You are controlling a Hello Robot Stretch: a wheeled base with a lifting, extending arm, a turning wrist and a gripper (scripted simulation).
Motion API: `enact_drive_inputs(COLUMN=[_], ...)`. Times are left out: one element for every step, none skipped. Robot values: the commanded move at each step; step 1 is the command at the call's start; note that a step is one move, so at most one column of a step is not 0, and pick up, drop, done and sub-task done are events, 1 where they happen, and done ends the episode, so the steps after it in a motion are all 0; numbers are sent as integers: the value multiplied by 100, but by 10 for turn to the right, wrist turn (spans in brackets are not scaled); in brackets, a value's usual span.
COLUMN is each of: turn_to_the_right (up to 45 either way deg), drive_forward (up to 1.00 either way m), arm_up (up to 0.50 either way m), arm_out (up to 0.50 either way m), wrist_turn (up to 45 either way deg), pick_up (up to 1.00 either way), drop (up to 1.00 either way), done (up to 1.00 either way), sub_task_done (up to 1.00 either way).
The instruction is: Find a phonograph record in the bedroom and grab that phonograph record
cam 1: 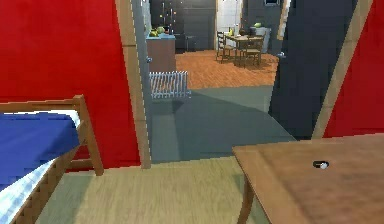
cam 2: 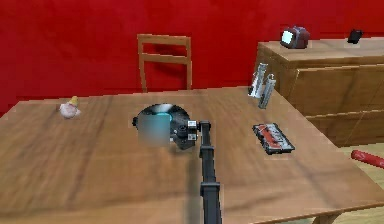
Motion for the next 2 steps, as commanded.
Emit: enact_drive_inputs(turn_to_the_right=[0, 0], drive_forward=[0, 0], arm_up=[10, 0], arm_out=[0, 0], wrist_turn=[0, 0], pick_up=[0, 0], drop=[0, 0], done=[0, 100], sub_task_done=[0, 0])
